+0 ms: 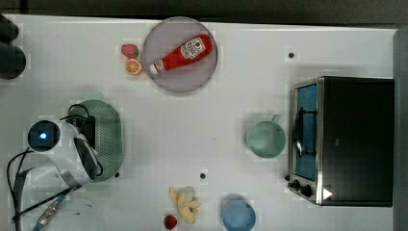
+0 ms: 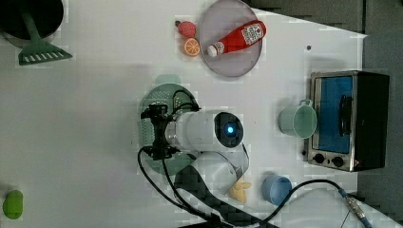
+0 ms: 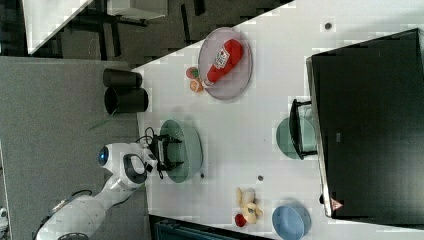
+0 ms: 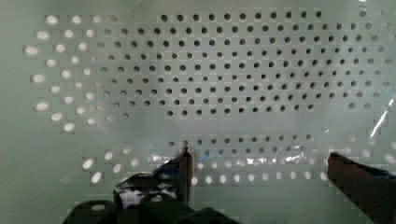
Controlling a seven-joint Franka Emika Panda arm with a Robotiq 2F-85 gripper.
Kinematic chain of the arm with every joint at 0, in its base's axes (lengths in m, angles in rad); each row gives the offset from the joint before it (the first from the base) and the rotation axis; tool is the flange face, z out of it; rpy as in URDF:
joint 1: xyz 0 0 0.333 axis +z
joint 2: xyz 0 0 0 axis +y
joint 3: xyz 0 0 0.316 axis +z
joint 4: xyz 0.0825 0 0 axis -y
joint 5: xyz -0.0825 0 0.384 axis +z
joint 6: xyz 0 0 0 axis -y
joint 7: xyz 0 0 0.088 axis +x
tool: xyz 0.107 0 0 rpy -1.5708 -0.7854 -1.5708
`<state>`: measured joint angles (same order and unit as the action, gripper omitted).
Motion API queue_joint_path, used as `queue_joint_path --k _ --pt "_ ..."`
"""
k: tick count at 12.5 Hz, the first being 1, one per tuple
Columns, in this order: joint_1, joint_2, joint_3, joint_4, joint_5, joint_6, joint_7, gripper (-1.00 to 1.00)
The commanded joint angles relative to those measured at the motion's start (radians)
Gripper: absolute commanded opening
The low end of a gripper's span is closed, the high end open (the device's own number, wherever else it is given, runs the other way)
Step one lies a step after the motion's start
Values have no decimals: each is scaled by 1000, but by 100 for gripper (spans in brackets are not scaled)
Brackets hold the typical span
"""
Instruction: Drag strainer right to left.
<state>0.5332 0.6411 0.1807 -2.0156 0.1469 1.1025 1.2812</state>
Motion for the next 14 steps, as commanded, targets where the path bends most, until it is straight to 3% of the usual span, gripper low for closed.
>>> queue_joint_path --k 1,5,7,11,14 --pt "28 21 -11 67 5 -5 115 100" --pt "61 46 -14 110 1 -16 136 100" --pt "64 17 -28 103 -45 -53 81 100" --pt "54 -181 -126 93 -96 -239 -185 100" --pt "30 -392 -291 106 -96 -483 -517 100"
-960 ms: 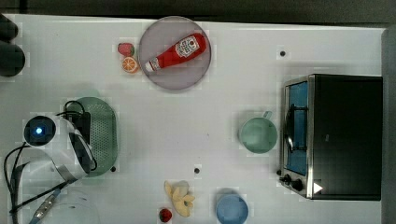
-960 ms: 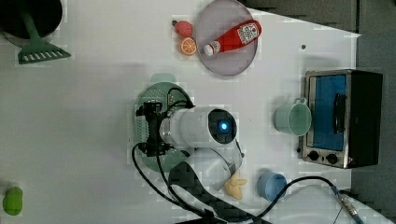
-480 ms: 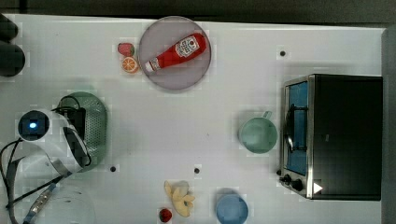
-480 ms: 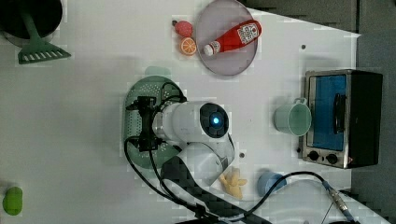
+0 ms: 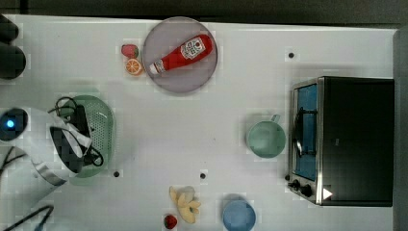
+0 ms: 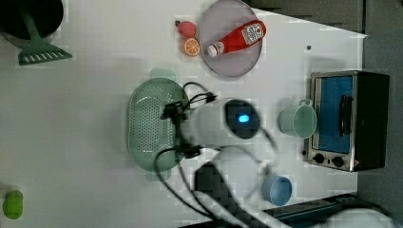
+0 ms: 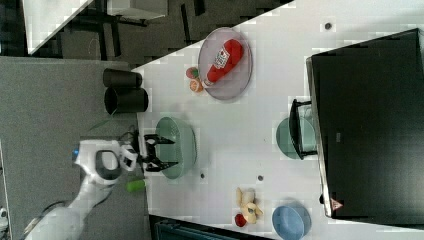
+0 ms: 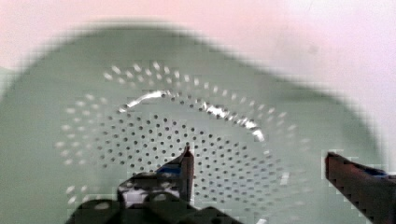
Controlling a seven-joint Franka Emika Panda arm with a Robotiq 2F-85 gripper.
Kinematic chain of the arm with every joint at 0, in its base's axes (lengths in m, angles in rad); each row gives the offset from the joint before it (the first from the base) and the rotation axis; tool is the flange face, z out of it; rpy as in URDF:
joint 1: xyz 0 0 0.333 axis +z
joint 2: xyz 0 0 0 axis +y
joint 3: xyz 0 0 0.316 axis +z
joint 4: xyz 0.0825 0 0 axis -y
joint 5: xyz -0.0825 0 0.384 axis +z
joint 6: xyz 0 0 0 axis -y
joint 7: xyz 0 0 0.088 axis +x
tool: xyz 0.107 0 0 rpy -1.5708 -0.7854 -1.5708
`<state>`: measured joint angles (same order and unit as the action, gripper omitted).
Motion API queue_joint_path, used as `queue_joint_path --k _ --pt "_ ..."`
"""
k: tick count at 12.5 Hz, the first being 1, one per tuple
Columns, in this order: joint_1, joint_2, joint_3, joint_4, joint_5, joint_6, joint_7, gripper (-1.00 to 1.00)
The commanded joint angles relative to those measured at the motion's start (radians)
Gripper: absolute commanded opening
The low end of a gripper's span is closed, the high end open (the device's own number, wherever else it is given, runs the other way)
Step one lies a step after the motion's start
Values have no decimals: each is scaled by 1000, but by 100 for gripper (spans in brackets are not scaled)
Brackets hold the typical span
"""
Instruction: Drag strainer right to left.
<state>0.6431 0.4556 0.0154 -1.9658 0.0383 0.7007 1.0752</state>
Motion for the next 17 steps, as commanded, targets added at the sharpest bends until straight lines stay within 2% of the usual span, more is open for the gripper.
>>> queue_joint_path --k 1,5,8,11,17 --pt "-90 -271 -191 68 12 -154 -426 100" --pt "-119 -465 -445 114 -11 -395 -846 100" --pt "-126 -549 -574 118 -81 -466 -1028 100" --pt "-126 -566 -599 119 -161 -486 -1051 100" --pt "-112 -564 -507 114 -162 -491 -1052 100"
